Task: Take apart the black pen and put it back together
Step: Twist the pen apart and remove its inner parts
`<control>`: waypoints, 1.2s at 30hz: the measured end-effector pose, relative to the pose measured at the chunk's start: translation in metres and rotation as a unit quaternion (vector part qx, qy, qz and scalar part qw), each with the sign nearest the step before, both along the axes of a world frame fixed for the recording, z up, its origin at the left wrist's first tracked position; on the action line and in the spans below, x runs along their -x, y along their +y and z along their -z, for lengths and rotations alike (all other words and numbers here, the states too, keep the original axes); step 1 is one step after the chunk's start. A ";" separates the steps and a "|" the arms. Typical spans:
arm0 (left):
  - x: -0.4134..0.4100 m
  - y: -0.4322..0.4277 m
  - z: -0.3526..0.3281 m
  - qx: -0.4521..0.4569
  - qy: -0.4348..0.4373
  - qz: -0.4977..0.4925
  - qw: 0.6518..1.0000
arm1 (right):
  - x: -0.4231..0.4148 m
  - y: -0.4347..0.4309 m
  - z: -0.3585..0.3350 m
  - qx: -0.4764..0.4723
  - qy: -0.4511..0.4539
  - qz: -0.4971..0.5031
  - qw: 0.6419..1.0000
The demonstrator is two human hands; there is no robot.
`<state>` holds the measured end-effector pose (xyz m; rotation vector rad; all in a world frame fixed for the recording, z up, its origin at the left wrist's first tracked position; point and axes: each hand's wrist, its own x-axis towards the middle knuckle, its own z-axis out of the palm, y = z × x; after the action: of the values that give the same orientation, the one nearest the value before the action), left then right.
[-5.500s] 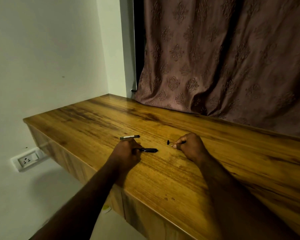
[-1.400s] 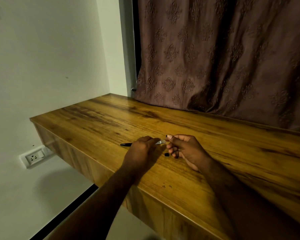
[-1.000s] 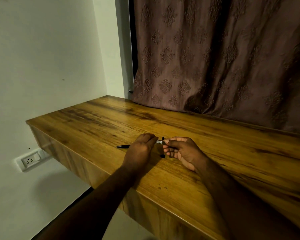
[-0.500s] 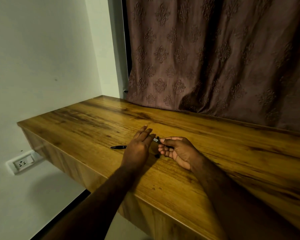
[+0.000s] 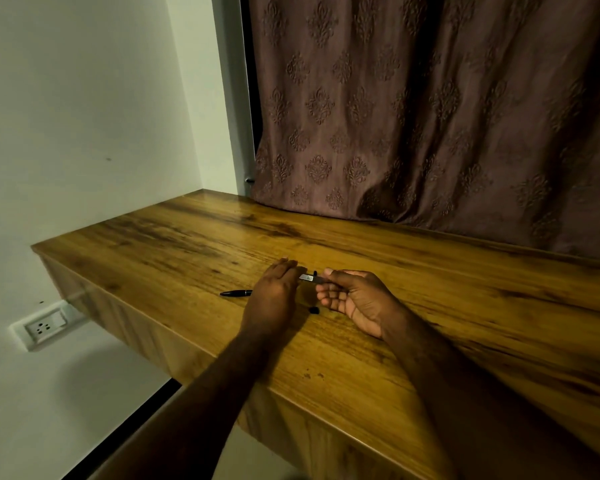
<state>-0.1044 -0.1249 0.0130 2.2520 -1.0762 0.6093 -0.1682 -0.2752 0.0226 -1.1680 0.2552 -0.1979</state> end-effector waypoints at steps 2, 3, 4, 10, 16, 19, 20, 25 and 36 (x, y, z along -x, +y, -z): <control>0.001 0.001 -0.001 0.003 0.006 0.008 1.000 | 0.000 0.000 0.000 -0.006 -0.004 -0.003 1.000; 0.001 0.001 -0.002 0.003 0.007 0.012 1.000 | 0.000 0.000 0.000 -0.008 -0.004 -0.003 1.000; 0.001 0.002 -0.003 0.002 0.008 0.012 1.000 | 0.000 -0.001 0.000 -0.010 -0.005 -0.004 1.000; 0.001 0.002 -0.001 0.034 0.023 -0.002 0.999 | 0.002 -0.001 0.000 0.017 -0.009 -0.018 1.000; 0.000 0.001 -0.001 0.018 0.022 0.001 1.000 | 0.001 0.000 0.000 0.019 -0.006 -0.012 1.000; 0.000 0.001 0.000 0.008 0.022 0.000 1.000 | 0.000 -0.001 0.001 0.017 -0.005 -0.004 1.000; 0.001 0.001 -0.001 0.005 0.019 0.001 1.000 | 0.000 -0.001 0.001 0.019 -0.005 -0.002 1.000; 0.002 0.000 -0.002 -0.002 0.007 0.008 1.000 | -0.001 -0.001 0.002 0.012 -0.004 0.002 1.000; 0.005 0.002 -0.006 0.031 0.045 -0.016 0.998 | -0.001 -0.004 0.004 0.015 -0.014 -0.008 1.000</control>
<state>-0.1097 -0.1229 0.0191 2.2245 -0.9670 0.5415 -0.1668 -0.2790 0.0188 -1.1962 0.2187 -0.2052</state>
